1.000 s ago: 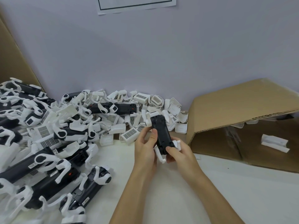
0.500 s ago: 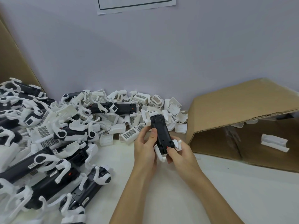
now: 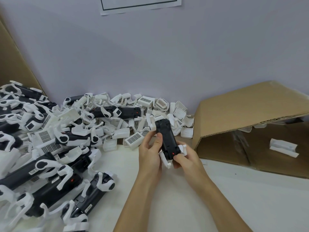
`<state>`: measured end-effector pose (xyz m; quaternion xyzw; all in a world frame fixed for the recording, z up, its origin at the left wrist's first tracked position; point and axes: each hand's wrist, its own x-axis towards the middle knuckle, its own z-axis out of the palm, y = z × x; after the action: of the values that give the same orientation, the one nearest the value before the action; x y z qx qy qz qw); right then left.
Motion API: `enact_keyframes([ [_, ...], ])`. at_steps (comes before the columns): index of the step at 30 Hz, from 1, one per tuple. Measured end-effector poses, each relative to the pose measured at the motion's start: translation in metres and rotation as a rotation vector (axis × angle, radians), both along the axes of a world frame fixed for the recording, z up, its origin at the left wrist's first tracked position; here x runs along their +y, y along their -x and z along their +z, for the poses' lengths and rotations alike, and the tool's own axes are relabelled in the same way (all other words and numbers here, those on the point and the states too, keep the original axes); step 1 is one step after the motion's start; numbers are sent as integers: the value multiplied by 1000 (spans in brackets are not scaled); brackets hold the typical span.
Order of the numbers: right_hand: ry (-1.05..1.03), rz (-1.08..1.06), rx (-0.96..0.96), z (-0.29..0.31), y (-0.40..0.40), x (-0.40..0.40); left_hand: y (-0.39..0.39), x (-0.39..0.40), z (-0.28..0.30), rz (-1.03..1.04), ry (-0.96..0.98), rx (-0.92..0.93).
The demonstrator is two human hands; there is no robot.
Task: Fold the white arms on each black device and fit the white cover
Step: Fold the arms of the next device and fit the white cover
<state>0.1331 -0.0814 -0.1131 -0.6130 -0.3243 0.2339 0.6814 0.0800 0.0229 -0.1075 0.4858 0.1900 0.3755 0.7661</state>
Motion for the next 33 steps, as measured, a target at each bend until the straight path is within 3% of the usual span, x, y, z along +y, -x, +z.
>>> enact_keyframes([
  [7,-5,-4,4,-2,-1,1,0,-1,2,0,4,-9],
  [15,13,-52,-119,-3,2,2,0,0,3,-3,44,7],
  [33,31,-62,-123,-6,-2,3,0,1,-1,-30,-29,-25],
])
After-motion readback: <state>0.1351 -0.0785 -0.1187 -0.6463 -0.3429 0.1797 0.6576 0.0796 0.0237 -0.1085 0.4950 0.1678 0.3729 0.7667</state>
